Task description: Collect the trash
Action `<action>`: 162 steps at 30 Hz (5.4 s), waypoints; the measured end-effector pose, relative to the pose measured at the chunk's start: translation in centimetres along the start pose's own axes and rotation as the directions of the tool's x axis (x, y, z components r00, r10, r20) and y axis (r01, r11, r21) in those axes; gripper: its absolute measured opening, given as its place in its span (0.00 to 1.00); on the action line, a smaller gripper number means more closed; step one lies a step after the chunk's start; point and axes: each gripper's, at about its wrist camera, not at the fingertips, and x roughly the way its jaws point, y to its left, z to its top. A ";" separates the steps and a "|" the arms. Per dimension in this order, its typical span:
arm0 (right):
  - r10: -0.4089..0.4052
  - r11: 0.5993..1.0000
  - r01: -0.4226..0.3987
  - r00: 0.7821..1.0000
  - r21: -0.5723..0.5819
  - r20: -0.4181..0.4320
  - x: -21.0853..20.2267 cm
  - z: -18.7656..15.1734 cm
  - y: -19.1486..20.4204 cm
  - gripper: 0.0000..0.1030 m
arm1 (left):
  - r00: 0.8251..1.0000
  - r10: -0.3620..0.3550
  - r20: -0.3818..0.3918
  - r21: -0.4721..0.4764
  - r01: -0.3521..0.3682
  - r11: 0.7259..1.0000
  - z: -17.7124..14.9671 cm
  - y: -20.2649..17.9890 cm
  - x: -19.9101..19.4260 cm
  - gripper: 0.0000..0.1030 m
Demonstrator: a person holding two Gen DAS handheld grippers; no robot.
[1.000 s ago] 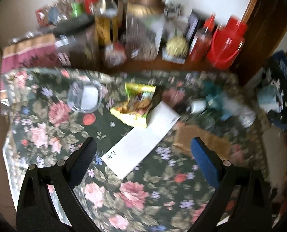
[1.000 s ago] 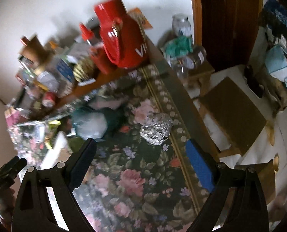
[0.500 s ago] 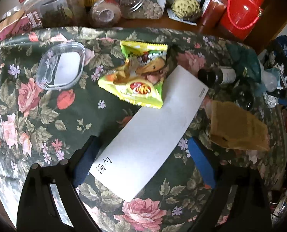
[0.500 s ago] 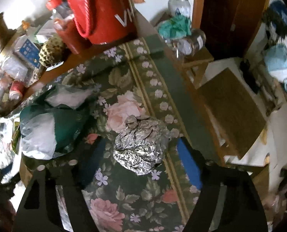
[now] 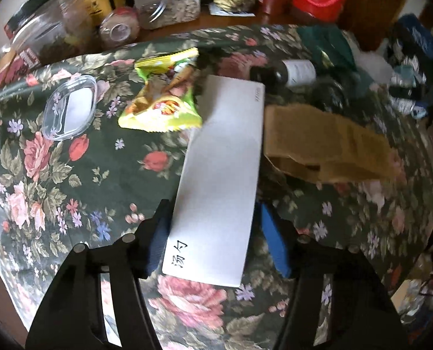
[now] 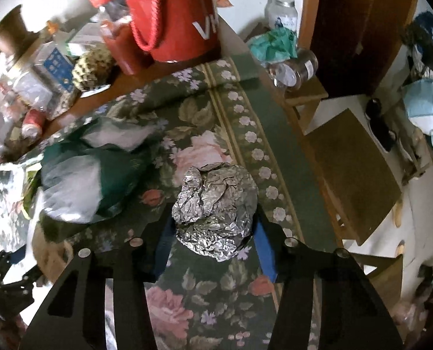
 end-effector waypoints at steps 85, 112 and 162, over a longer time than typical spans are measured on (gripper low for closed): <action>0.234 0.948 -0.137 0.912 -0.288 0.338 -29.9 -36.8 7.5 0.45 | 0.897 -0.045 0.439 -0.114 0.105 0.988 -36.1 -12.4 -33.8 0.49; 0.155 0.950 -0.180 0.981 -0.257 -0.115 4.9 -40.7 1.3 0.46 | 0.985 -0.174 0.015 -0.306 0.170 0.937 -42.3 -14.1 6.0 0.48; 0.162 0.924 -0.125 0.984 -0.362 0.074 -11.1 -35.6 4.7 0.73 | 0.985 -0.047 0.166 -0.198 0.080 0.977 -35.7 -13.8 -12.6 0.52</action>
